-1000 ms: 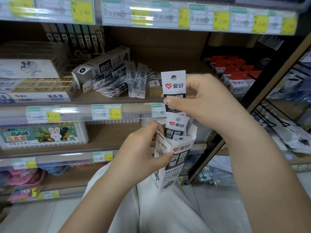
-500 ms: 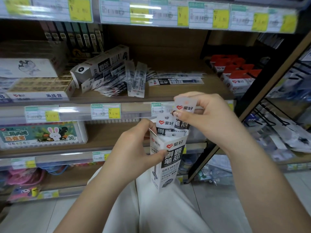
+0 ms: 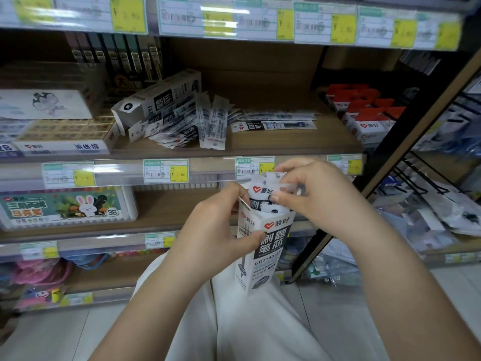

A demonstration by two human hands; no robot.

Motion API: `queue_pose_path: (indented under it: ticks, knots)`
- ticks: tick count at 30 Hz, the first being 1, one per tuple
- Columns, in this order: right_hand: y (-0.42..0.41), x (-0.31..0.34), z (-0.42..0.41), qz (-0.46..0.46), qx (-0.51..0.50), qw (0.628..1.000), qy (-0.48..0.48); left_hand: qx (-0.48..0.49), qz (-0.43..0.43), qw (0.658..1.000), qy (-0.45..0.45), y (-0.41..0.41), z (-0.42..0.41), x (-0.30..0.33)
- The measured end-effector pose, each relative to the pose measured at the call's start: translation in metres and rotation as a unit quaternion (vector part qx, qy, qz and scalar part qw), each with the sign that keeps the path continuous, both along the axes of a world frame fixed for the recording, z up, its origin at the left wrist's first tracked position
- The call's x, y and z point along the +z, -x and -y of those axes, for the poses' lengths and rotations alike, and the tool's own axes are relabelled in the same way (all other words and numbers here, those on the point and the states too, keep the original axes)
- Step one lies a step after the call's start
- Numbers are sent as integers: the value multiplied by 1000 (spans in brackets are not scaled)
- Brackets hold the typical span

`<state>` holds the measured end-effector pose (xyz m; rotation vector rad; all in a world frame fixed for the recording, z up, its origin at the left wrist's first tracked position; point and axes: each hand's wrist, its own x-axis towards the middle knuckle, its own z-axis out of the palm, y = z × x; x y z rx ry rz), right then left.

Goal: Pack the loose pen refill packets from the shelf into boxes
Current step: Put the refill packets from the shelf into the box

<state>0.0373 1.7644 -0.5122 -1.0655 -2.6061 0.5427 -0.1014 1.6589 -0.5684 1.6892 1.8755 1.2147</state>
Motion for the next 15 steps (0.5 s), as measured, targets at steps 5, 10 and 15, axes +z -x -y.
queue_pose_path:
  ticks: [5,10,15]
  knots:
    - [-7,8,2,-19,-6,1000,-3,7,0,1000,0,2,0,-1]
    - [-12,13,4,-19,-25,999,18,8,0,1000,6,1,0,-1]
    - [-6,13,8,25,-22,998,53,4,1,1000,6,0,0,0]
